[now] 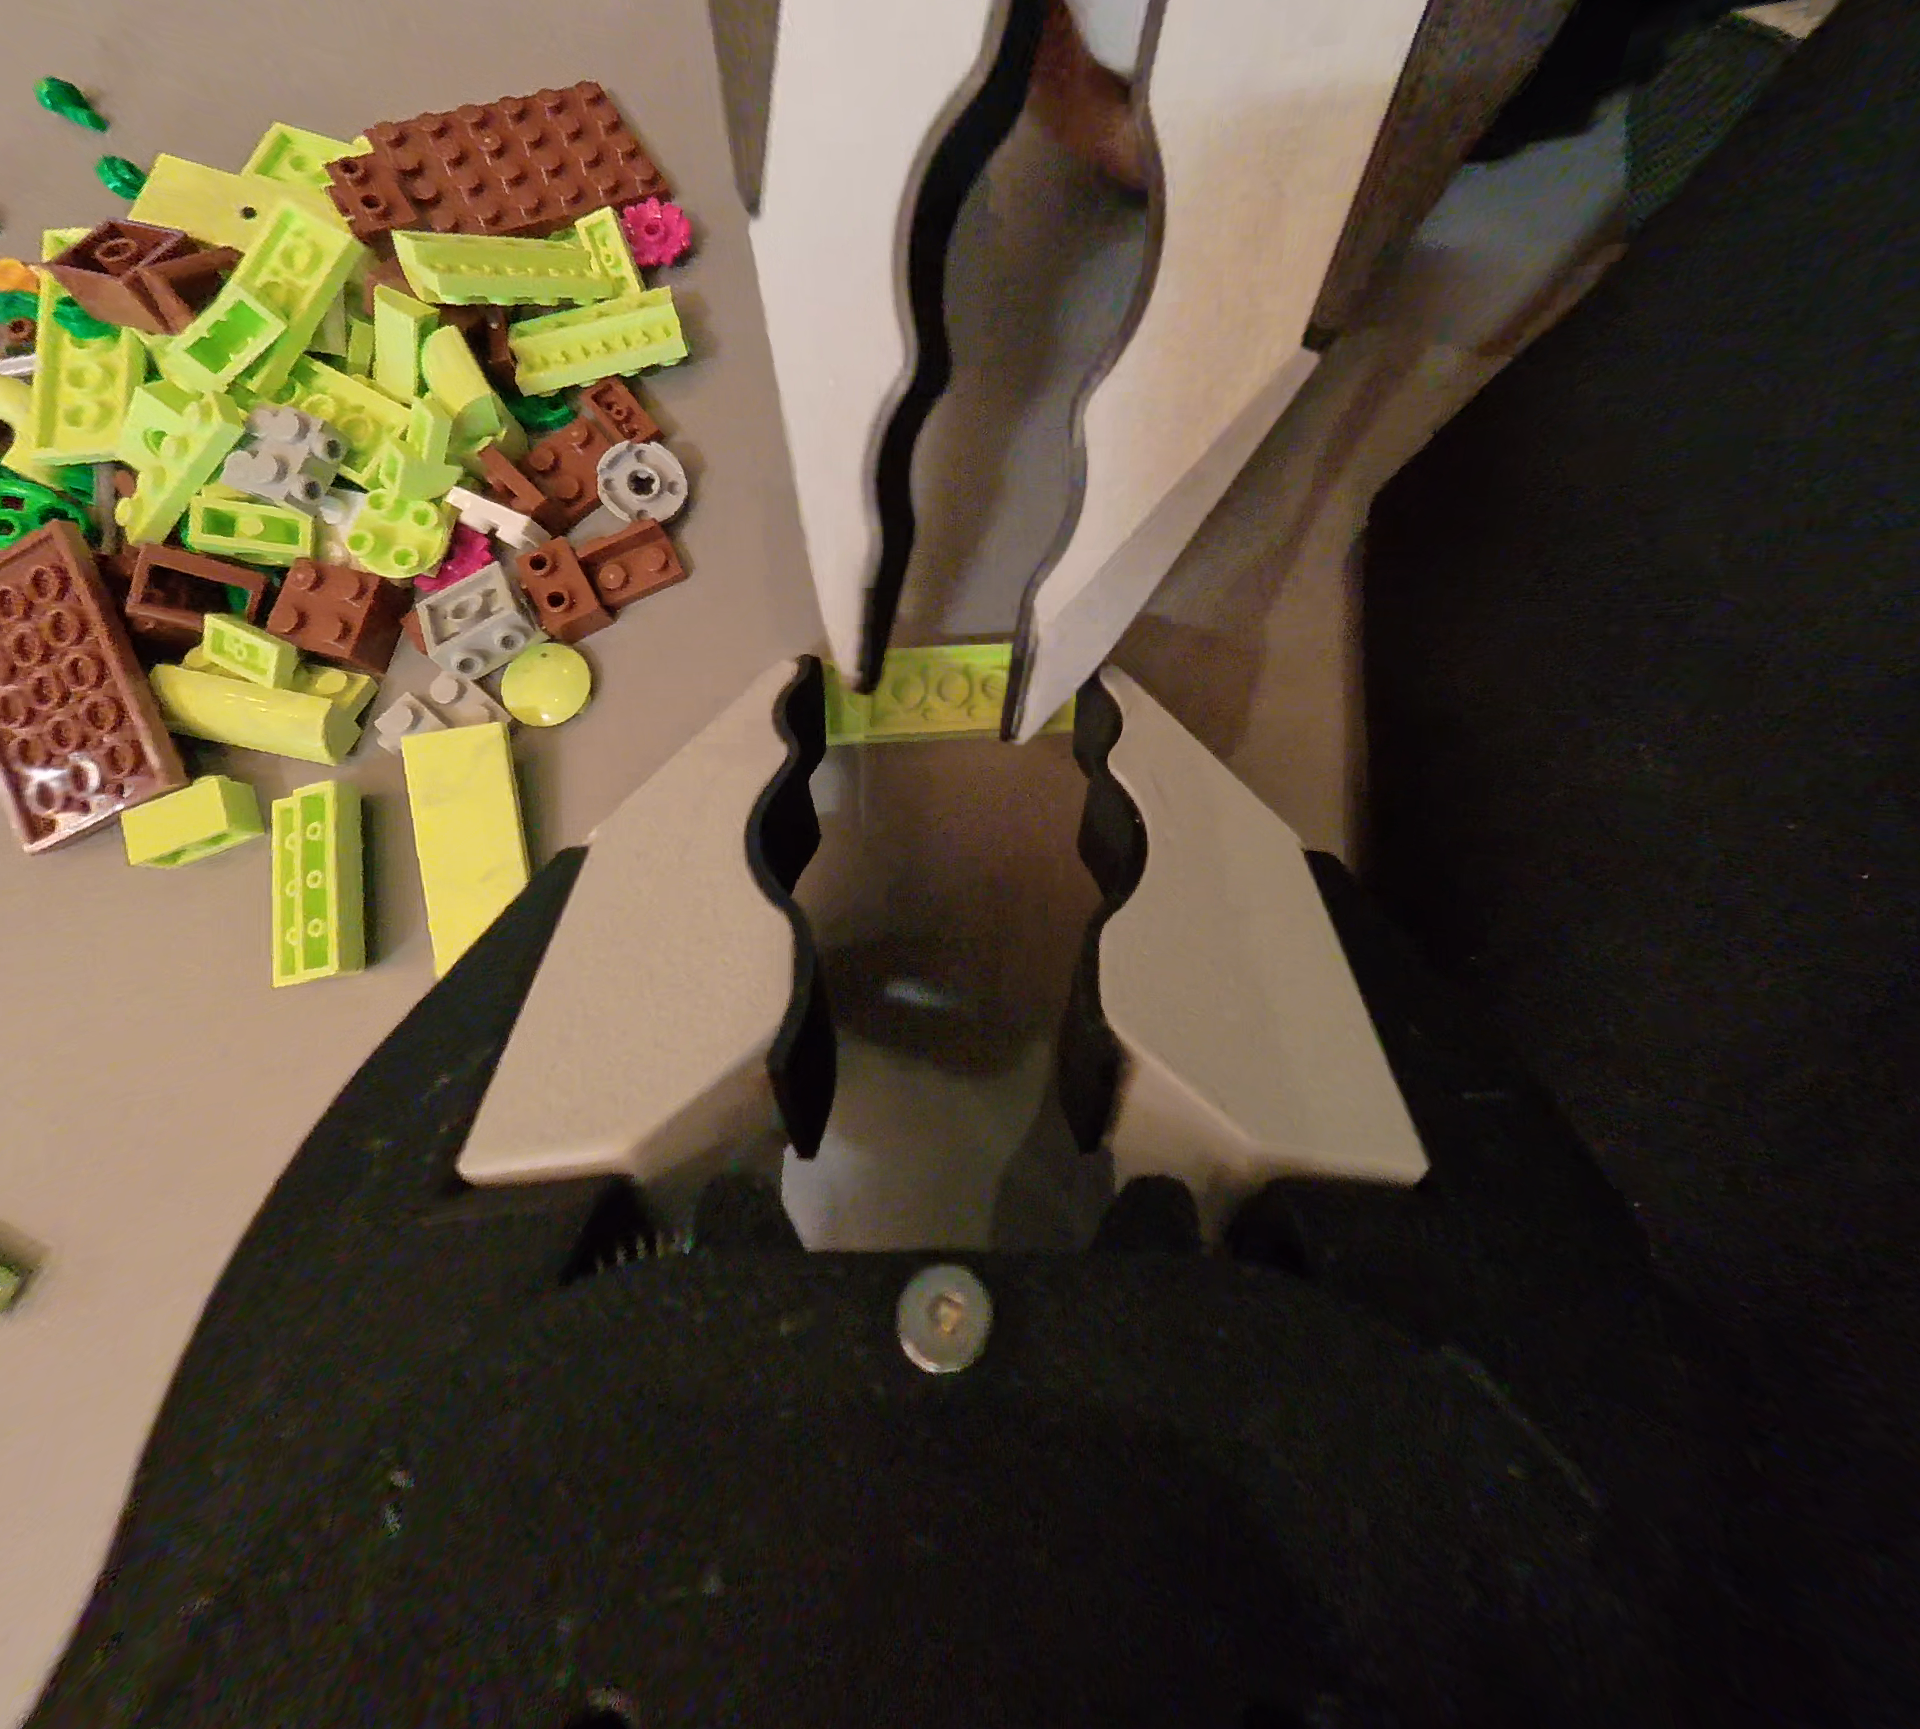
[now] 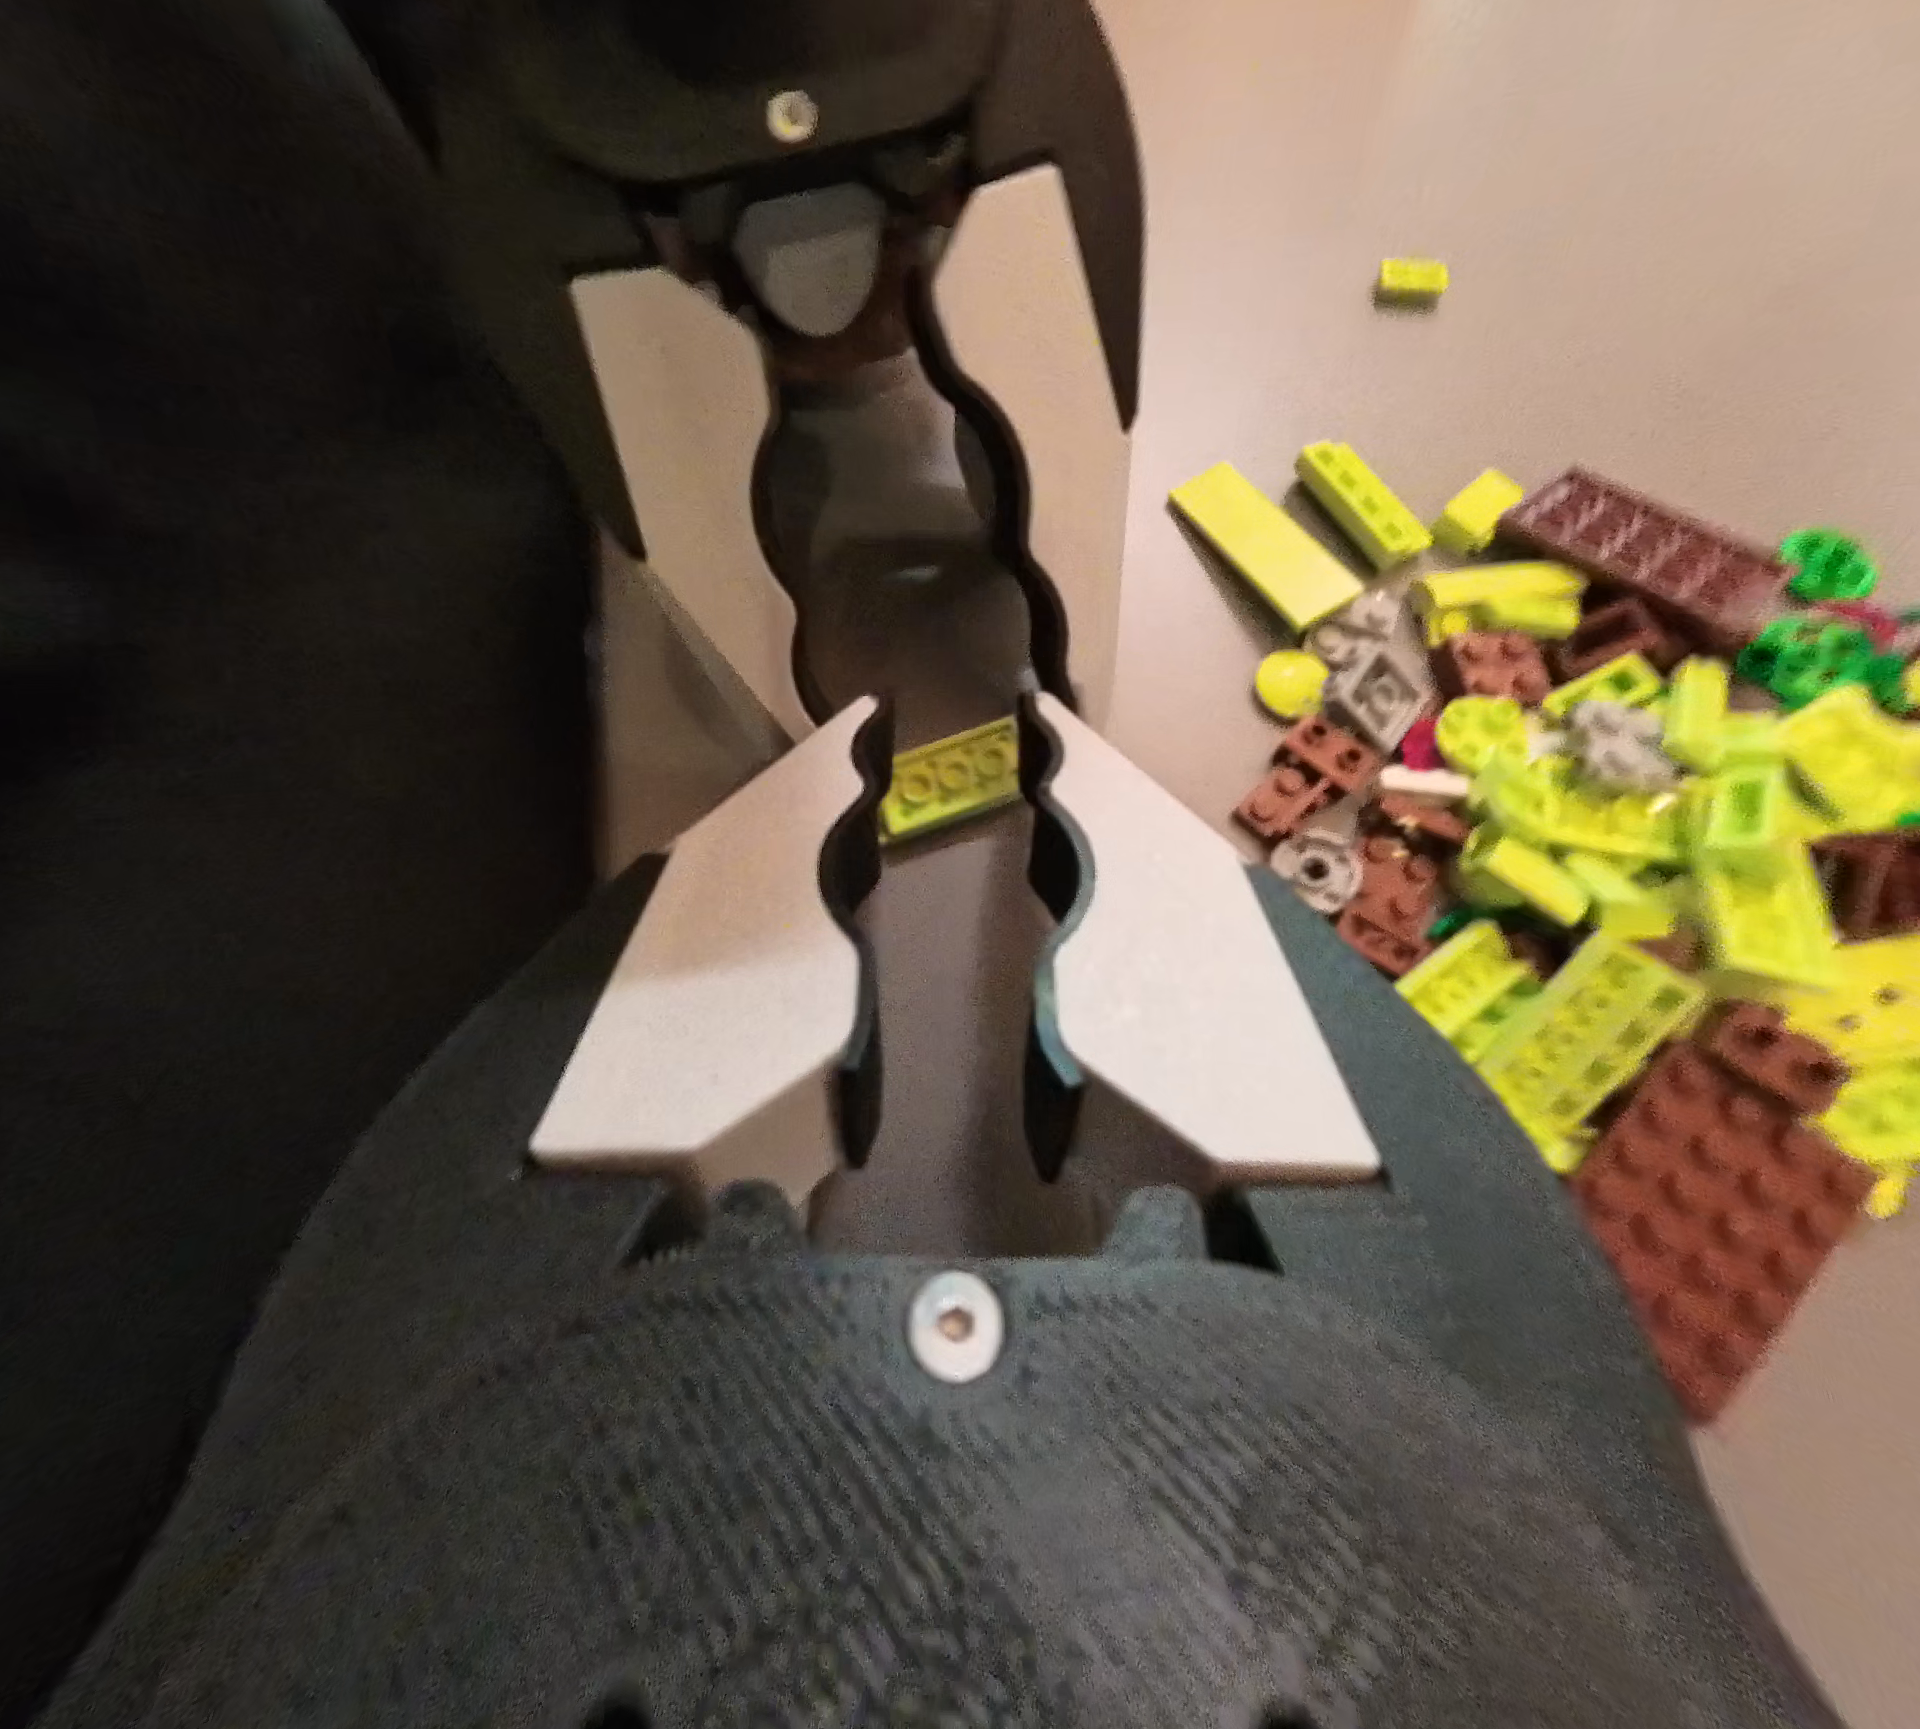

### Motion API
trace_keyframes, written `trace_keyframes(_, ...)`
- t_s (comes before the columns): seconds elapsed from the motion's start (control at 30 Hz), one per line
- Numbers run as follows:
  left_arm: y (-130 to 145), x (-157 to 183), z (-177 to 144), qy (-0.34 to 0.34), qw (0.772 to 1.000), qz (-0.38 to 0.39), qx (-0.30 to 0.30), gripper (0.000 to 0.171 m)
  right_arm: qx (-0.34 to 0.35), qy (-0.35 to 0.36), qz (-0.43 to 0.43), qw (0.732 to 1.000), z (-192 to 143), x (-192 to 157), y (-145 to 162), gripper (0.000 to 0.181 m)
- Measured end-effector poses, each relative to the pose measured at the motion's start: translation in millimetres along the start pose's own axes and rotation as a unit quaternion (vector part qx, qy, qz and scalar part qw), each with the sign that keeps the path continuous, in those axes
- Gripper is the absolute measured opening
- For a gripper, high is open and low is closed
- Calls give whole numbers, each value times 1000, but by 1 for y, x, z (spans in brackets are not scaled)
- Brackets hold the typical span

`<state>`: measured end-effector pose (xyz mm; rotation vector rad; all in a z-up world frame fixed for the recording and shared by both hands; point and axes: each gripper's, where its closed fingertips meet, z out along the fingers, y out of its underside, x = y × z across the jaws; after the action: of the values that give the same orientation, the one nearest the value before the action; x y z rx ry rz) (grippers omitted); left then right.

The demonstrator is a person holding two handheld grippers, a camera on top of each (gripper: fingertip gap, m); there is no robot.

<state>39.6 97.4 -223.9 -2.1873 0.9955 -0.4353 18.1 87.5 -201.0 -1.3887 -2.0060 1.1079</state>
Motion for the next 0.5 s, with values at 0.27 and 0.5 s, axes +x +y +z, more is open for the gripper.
trace_keyframes(0.27,-1,7,-2,59,998,10,3,47,-38,-92,-115,988,1,-7,13,30)
trace_keyframes(0.5,1,9,-3,86,996,36,1,47,-47,-159,-135,977,-5,-13,16,37)
